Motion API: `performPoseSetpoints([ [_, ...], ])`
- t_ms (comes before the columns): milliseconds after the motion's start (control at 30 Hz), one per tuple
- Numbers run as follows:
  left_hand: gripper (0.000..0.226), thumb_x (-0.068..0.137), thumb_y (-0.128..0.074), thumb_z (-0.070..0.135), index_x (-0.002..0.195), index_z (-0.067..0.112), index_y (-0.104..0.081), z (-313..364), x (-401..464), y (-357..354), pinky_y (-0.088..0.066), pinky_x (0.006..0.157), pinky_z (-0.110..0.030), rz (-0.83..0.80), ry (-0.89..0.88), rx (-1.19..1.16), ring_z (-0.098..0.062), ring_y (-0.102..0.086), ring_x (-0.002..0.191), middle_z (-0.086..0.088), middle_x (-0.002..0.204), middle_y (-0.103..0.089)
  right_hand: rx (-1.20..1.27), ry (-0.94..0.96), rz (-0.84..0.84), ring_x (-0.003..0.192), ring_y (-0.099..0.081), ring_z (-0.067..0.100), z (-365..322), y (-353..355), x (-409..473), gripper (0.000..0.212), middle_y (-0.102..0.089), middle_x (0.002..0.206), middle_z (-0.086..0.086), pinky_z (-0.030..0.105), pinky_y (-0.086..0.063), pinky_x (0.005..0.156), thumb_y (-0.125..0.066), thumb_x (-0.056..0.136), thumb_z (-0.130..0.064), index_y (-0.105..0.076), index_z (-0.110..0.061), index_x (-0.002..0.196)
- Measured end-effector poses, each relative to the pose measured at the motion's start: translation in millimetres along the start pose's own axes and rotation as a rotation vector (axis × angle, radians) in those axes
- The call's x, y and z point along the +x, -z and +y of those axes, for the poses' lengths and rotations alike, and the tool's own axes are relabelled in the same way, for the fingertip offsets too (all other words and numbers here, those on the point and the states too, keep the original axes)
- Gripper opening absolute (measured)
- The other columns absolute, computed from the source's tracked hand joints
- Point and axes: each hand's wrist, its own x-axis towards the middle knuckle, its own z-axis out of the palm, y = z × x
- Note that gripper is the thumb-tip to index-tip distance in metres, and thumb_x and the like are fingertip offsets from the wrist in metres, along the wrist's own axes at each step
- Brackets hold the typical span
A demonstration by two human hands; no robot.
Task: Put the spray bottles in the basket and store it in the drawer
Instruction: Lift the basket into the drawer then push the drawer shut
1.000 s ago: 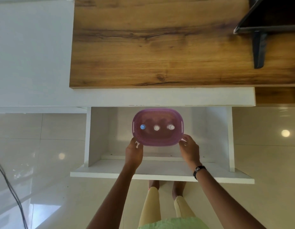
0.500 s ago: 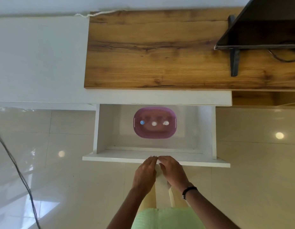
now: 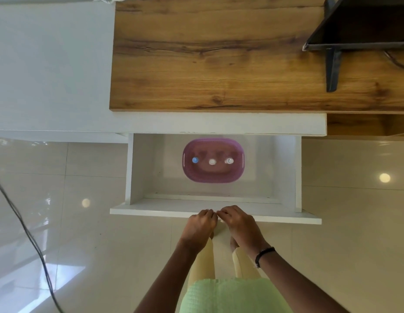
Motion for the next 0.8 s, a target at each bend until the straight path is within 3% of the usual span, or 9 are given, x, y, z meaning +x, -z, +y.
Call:
performPoseSetpoints([
  [800, 0.037, 0.043, -0.091, 0.006, 0.074, 0.013, -0.072, -26.8, 49.0, 30.4, -0.052, 0.04, -0.019, 0.046, -0.02, 0.075, -0.011, -0.065, 0.053, 0.003, 0.063, -0.069, -0.057, 0.067, 0.068, 0.084, -0.068, 0.02, 17.0, 32.4, 48.8, 0.042, -0.07, 0.093, 0.008, 0.031, -0.059, 0.051, -0.083, 0.063, -0.004, -0.07, -0.012, 0.102],
])
